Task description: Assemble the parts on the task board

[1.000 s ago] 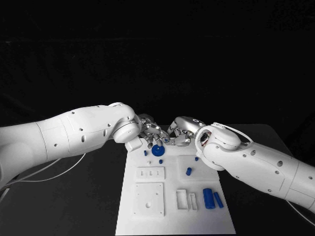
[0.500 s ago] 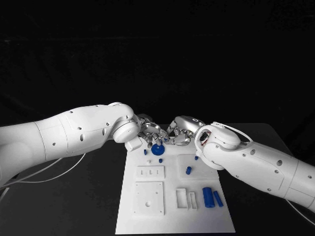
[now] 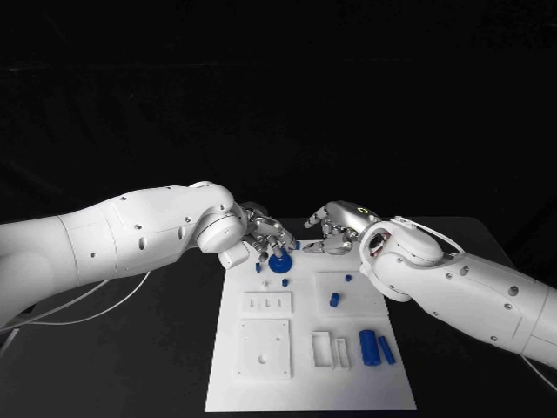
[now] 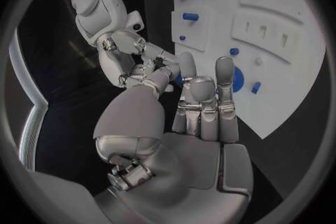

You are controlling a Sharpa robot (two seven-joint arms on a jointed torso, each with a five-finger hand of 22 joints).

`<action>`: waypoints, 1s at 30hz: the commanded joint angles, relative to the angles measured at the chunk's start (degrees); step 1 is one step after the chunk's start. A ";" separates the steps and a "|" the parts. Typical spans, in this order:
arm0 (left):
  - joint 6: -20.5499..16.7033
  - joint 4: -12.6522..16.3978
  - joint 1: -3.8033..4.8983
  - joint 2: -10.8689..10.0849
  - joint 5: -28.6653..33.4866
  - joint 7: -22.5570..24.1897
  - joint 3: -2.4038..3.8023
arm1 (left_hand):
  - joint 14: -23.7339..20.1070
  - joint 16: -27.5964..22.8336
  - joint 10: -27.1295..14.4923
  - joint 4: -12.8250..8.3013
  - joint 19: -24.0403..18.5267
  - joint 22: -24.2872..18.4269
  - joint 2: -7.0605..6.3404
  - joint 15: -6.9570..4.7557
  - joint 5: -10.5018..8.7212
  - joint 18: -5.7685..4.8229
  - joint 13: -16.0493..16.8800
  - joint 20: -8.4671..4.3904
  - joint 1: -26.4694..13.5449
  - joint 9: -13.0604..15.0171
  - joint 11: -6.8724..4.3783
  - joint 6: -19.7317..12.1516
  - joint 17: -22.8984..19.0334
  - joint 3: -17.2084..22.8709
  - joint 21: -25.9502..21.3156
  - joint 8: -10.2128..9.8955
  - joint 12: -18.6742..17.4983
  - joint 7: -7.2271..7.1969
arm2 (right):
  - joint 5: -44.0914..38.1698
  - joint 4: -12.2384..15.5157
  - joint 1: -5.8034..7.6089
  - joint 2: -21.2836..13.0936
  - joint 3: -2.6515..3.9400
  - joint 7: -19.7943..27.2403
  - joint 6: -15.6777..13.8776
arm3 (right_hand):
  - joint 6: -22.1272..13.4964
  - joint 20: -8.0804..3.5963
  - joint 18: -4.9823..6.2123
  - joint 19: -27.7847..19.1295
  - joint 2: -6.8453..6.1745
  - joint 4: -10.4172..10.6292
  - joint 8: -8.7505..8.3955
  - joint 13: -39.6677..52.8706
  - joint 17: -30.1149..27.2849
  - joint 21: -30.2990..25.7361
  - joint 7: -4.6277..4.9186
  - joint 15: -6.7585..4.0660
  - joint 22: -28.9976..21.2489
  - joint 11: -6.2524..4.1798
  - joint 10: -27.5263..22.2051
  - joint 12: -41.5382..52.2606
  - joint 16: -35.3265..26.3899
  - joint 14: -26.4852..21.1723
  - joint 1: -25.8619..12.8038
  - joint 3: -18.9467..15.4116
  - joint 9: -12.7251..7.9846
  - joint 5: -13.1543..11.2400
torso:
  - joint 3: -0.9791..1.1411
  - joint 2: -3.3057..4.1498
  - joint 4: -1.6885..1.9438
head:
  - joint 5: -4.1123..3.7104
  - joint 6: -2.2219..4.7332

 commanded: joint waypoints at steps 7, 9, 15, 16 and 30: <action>-0.14 1.92 -0.06 -2.07 -1.25 0.31 -0.20 | 0.36 1.73 2.81 -0.30 0.41 0.84 0.17 -0.32 0.05 0.19 0.42 -0.28 0.21 13.08 -0.54 8.10 1.83 0.51 -0.44 0.41 1.98 -4.92 | 1.86 1.32 -1.07 -5.76 0.57 1.43 -1.98 | 1.18 0.43 0.78 1.95 0.22 -1.96 -0.08 -1.95 -0.78 -1.93 -0.11 0.08 -0.71 -0.07 -0.92 -0.39 -0.87 -0.43 1.56 0.82 -0.01 2.16 | 0.01 -0.04 -0.10 | 0.30 -0.71; -0.19 2.65 -0.06 -2.79 -1.45 0.14 -0.37 | 0.44 2.08 2.80 -0.18 0.50 1.09 0.19 -0.34 0.05 0.16 0.56 -0.30 0.00 13.45 -0.60 8.32 2.20 0.54 -0.58 0.42 2.49 -5.02 | 2.76 0.92 -1.17 -6.88 1.08 1.54 -2.30 | 1.82 0.39 0.76 1.98 0.29 -2.05 -0.03 -2.07 -0.81 -1.93 -0.15 0.05 -0.68 -0.12 -0.92 -0.36 -0.90 -0.41 1.35 1.08 0.03 3.31 | 0.07 -0.07 -0.09 | 0.33 -0.81; -0.27 4.30 -0.09 -4.16 -1.85 -0.21 -0.54 | 0.63 3.07 2.76 0.04 0.70 1.60 0.62 -0.40 -0.01 0.13 0.90 -0.31 -0.91 14.58 -0.68 8.79 3.21 0.74 -0.87 0.47 3.48 -5.26 | 5.89 -0.03 -1.26 -8.24 2.86 1.85 -3.15 | 2.15 0.32 0.73 2.05 0.43 -2.25 -0.06 -2.35 -0.73 -1.92 -0.19 -0.02 -0.63 -0.21 -0.92 -0.32 -0.80 -0.32 0.93 1.79 0.02 5.32 | 0.12 -0.09 -0.05 | 0.19 -1.18; -0.29 4.60 -0.11 -4.39 -1.92 -0.26 -0.55 | 0.69 3.31 2.73 -0.05 0.74 1.71 0.77 -0.43 0.00 0.12 0.96 -0.33 -1.19 14.89 -0.72 8.86 3.43 0.88 -0.93 0.46 3.65 -5.29 | 6.49 -0.13 -1.27 -8.41 3.10 1.89 -3.21 | 2.30 0.30 0.73 2.05 0.44 -2.34 -0.06 -2.36 -0.75 -1.97 -0.22 -0.04 -0.64 -0.23 -0.87 -0.23 -0.83 -0.31 0.81 2.02 0.02 5.56 | 0.08 -0.05 -0.02 | 0.15 -1.17; -0.53 7.62 -1.59 -6.80 -4.86 -1.44 -0.62 | 1.23 7.38 2.74 -0.51 1.48 3.79 3.42 -0.50 -1.67 -0.08 2.69 -0.30 -5.15 19.29 -1.06 10.35 7.68 1.18 -2.01 0.45 7.28 -6.07 | 10.02 -0.14 -1.29 -8.77 4.08 2.10 -2.82 | 2.85 0.20 0.61 2.05 0.39 -3.04 -0.07 -2.74 -0.81 -2.03 -0.28 -0.14 -0.60 -0.34 -1.04 -0.14 -0.98 -0.34 0.12 3.62 0.01 8.37 | 0.00 0.00 0.05 | 0.60 -2.74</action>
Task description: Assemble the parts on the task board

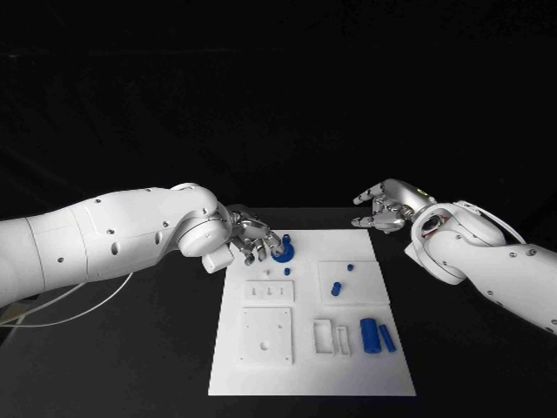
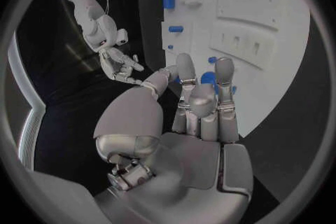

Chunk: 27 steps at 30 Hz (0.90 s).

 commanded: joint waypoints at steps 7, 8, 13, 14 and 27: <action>-1.01 1.84 -1.92 -1.06 -4.30 -1.49 -0.01 | 0.63 1.53 2.67 0.45 0.76 0.83 1.65 -0.22 -1.35 -0.08 0.76 -0.11 -2.12 20.35 -0.81 10.83 1.65 0.27 -0.43 0.28 1.46 -6.33 | 1.79 0.41 -0.04 0.11 0.12 0.58 0.29 | 0.44 -0.04 0.19 1.79 -0.15 -0.46 -0.07 -0.18 -0.12 -0.21 0.07 -0.18 0.06 -0.29 -0.42 -0.08 -0.46 -0.36 -0.89 1.21 -0.01 3.08 | -0.01 0.04 -0.03 | 0.10 -1.36; -1.05 1.99 -2.15 -1.15 -4.78 -1.58 -0.02 | 0.67 1.68 2.69 0.34 0.84 0.99 1.80 -0.24 -1.38 -0.08 0.85 -0.13 -2.35 20.61 -0.81 10.88 1.81 0.35 -0.45 0.28 1.62 -6.33 | 1.80 0.44 -0.04 0.12 0.12 0.56 0.34 | 0.43 -0.04 0.19 1.79 -0.20 -0.61 -0.08 -0.22 -0.10 -0.22 0.08 -0.18 0.09 -0.29 -0.41 -0.08 -0.47 -0.35 -1.03 1.42 -0.01 3.26 | -0.03 0.04 -0.05 | 0.10 -1.58; -1.16 2.63 -3.16 -1.46 -7.32 -1.95 -0.02 | 0.73 2.05 2.70 0.21 0.96 1.41 2.24 -0.24 -1.72 -0.08 1.00 -0.12 -2.92 21.24 -0.85 10.97 2.17 0.44 -0.67 0.25 1.89 -6.42 | 1.81 0.53 -0.04 0.17 0.13 0.45 0.66 | 0.54 -0.06 0.18 1.79 -0.21 -0.81 -0.07 -0.27 -0.09 -0.22 0.06 -0.20 0.14 -0.32 -0.46 -0.10 -0.47 -0.36 -1.17 1.70 -0.01 4.07 | 0.03 0.08 -0.05 | 0.18 -2.31; -1.16 2.70 -3.31 -1.49 -7.67 -2.00 -0.02 | 0.73 2.05 2.70 0.21 0.96 1.41 2.24 -0.24 -1.72 -0.08 1.00 -0.12 -2.92 21.24 -0.85 10.97 2.17 0.44 -0.67 0.25 1.89 -6.42 | 1.81 0.52 -0.04 0.18 0.13 0.44 0.70 | 0.57 -0.07 0.17 1.78 -0.23 -0.86 -0.08 -0.28 -0.08 -0.23 0.06 -0.20 0.15 -0.33 -0.47 -0.10 -0.46 -0.35 -1.23 1.77 -0.01 4.31 | 0.04 0.07 -0.06 | 0.18 -2.37; -1.86 3.01 -5.27 -1.29 -14.96 -3.08 -0.03 | 0.81 2.87 2.68 0.24 1.21 2.28 2.86 -0.17 -2.20 -0.01 1.27 0.00 -3.64 21.91 -0.86 11.36 2.99 0.54 -0.95 0.20 2.59 -6.51 | 1.77 0.45 -0.04 0.27 0.13 0.25 1.21 | 0.66 -0.11 0.14 1.76 -0.36 -1.56 -0.08 -0.34 -0.08 -0.28 0.06 -0.24 0.34 -0.37 -0.53 -0.10 -0.53 -0.37 -1.62 2.67 -0.02 6.10 | 0.03 0.08 -0.11 | 0.27 -3.29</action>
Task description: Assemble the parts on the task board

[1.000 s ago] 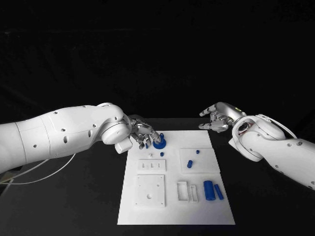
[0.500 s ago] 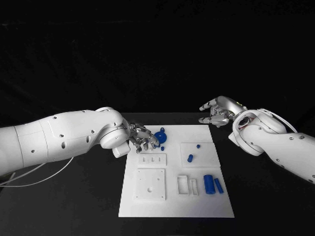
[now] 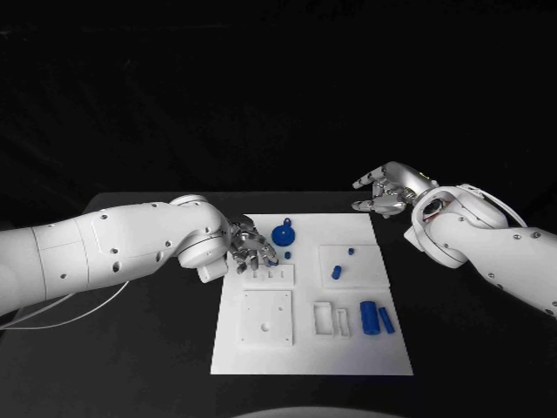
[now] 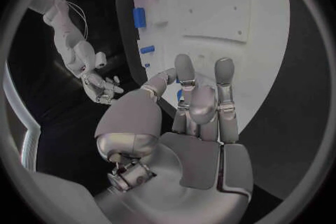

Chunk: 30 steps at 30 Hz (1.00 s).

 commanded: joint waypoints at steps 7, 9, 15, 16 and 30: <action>0.08 0.42 -0.50 0.24 -6.37 -1.50 0.03 | 0.31 0.89 2.59 -0.47 0.60 0.75 0.68 0.08 0.12 0.06 0.18 0.09 -0.08 12.63 -0.56 11.54 0.62 0.78 -0.44 0.43 0.79 -6.55 | -0.10 -0.11 -0.03 0.07 0.03 0.17 1.16 | 0.42 -0.12 0.17 1.76 -0.07 -0.17 -0.08 -0.04 -0.05 -0.31 0.12 -0.05 0.19 -0.16 -0.32 -0.10 -0.37 -0.18 -0.58 0.76 -0.03 0.65 | -0.06 0.09 0.00 | 0.03 -0.54; 0.50 0.48 -0.54 0.28 -6.59 -1.78 0.03 | 0.36 1.08 2.63 -0.57 0.62 0.96 0.76 0.09 0.23 0.07 0.20 0.12 -0.25 12.76 -0.54 11.61 0.84 0.97 -0.47 0.44 0.88 -6.58 | -0.13 -0.16 -0.03 0.07 0.03 0.16 1.23 | 0.42 -0.12 0.17 1.76 -0.08 -0.20 -0.08 -0.04 -0.05 -0.31 0.11 -0.05 0.20 -0.16 -0.31 -0.09 -0.37 -0.18 -0.59 0.79 -0.03 0.70 | -0.07 0.07 0.03 | 0.10 -0.64; 1.64 0.79 -0.66 0.19 -6.87 -2.30 0.03 | 0.27 1.56 2.64 -1.64 1.17 2.11 1.00 0.13 1.31 0.11 0.22 0.20 -1.78 13.59 -0.63 11.67 1.07 2.08 -1.55 0.44 1.11 -6.56 | -0.21 -0.35 -0.04 0.08 0.03 0.12 1.34 | 0.45 -0.13 0.16 1.76 -0.06 -0.31 -0.08 -0.05 -0.03 -0.31 0.11 -0.06 0.26 -0.17 -0.32 -0.10 -0.36 -0.17 -0.65 1.00 -0.02 1.00 | -0.09 0.08 0.05 | 0.08 -0.81; 1.82 0.85 -0.68 0.17 -6.89 -2.35 0.03 | 0.26 1.58 2.64 -1.68 1.21 2.16 1.01 0.14 1.32 0.11 0.21 0.21 -1.85 13.63 -0.63 11.67 1.07 2.11 -1.62 0.44 1.10 -6.56 | -0.22 -0.37 -0.04 0.07 0.03 0.12 1.36 | 0.45 -0.13 0.16 1.76 -0.06 -0.31 -0.08 -0.05 -0.03 -0.31 0.11 -0.06 0.26 -0.17 -0.32 -0.10 -0.36 -0.17 -0.65 1.00 -0.02 1.00 | -0.10 0.09 0.05 | 0.08 -0.81; 2.84 0.39 -1.10 0.91 -6.94 -2.75 0.02 | 0.26 1.82 2.62 -2.00 2.97 7.90 1.49 0.10 1.18 -0.10 0.17 0.17 -2.16 14.34 -0.55 11.65 0.89 2.11 -6.41 0.44 1.35 -6.64 | -0.38 -0.49 -0.04 0.13 0.03 -0.08 1.66 | 0.51 -0.16 0.16 1.74 -0.11 -0.85 -0.09 -0.06 0.00 -0.37 0.13 -0.08 0.47 -0.18 -0.33 -0.10 -0.38 -0.16 -0.81 2.08 -0.03 1.19 | -0.15 0.12 0.03 | 0.13 -1.06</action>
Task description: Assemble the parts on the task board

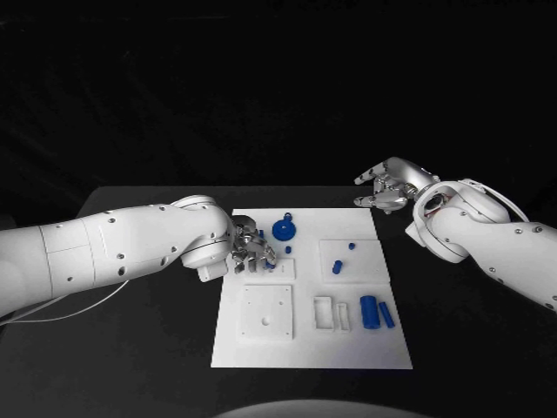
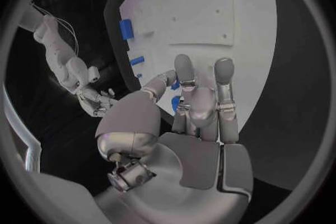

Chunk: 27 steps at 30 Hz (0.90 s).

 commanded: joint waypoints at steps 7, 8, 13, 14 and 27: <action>1.14 -0.26 -0.30 0.35 -0.75 -0.34 0.01 | 0.18 -0.01 2.66 -1.34 0.45 0.59 0.21 -0.05 -0.08 -0.13 0.05 -0.04 0.49 7.23 -0.54 11.60 -0.13 1.38 -0.61 0.29 0.32 -6.63 | -0.40 -0.07 -0.03 0.11 0.03 -0.01 1.05 | 0.53 -0.15 0.22 1.76 0.06 -0.23 -0.09 -0.04 0.02 -0.38 0.10 -0.08 0.16 -0.08 -0.22 -0.08 -0.18 -0.15 -0.72 0.98 -0.03 0.01 | 0.01 -0.01 0.01 | 0.04 -0.17; 1.15 -0.30 -0.35 0.38 -0.88 -0.35 0.01 | 0.18 -0.01 2.66 -1.34 0.45 0.59 0.21 -0.05 -0.08 -0.13 0.05 -0.04 0.49 7.23 -0.54 11.60 -0.13 1.38 -0.61 0.29 0.32 -6.63 | -0.41 -0.08 -0.03 0.13 0.03 -0.02 1.06 | 0.53 -0.15 0.22 1.76 0.06 -0.23 -0.09 -0.04 0.02 -0.38 0.10 -0.08 0.16 -0.08 -0.22 -0.08 -0.18 -0.15 -0.72 0.98 -0.03 0.01 | 0.01 -0.02 0.01 | 0.03 -0.17; 1.39 -0.45 -0.57 0.49 -1.14 -0.41 0.01 | 0.16 -0.02 2.66 -1.14 1.36 3.26 0.14 -0.06 -0.19 -0.24 -0.02 -0.06 0.61 7.46 -0.53 11.54 -0.27 1.42 -2.99 0.29 0.36 -6.63 | -0.65 -0.14 -0.03 0.14 0.03 -0.06 1.17 | 0.56 -0.16 0.21 1.78 0.05 -0.33 -0.08 -0.03 0.02 -0.35 0.09 -0.08 0.21 -0.09 -0.20 -0.06 -0.19 -0.15 -0.76 1.19 -0.03 0.01 | -0.01 -0.01 -0.02 | 0.02 -0.03; 1.47 -0.47 -0.61 0.49 -1.17 -0.43 0.01 | 0.16 -0.02 2.66 -1.14 1.36 3.26 0.14 -0.06 -0.19 -0.24 -0.02 -0.06 0.61 7.46 -0.53 11.54 -0.27 1.42 -2.99 0.29 0.36 -6.63 | -0.67 -0.14 -0.03 0.14 0.03 -0.07 1.19 | 0.56 -0.16 0.21 1.78 0.05 -0.33 -0.08 -0.03 0.02 -0.35 0.09 -0.08 0.21 -0.09 -0.20 -0.06 -0.19 -0.15 -0.76 1.19 -0.03 0.01 | -0.01 -0.01 -0.02 | 0.01 -0.05; 1.39 -0.65 -0.96 0.54 -1.97 -0.52 0.02 | 0.13 -0.27 2.67 -0.76 1.74 4.47 0.21 -0.03 -1.48 -0.33 -0.15 -0.04 1.08 7.48 -0.50 11.33 -0.72 1.13 -4.26 0.28 0.17 -6.59 | -0.79 -0.27 -0.03 0.24 0.03 -0.08 1.38 | 0.58 -0.16 0.21 1.76 0.05 -0.42 -0.09 -0.03 0.02 -0.41 0.09 -0.09 0.26 -0.09 -0.21 -0.07 -0.20 -0.14 -0.84 1.38 -0.04 0.01 | -0.01 0.00 0.00 | -0.03 -0.17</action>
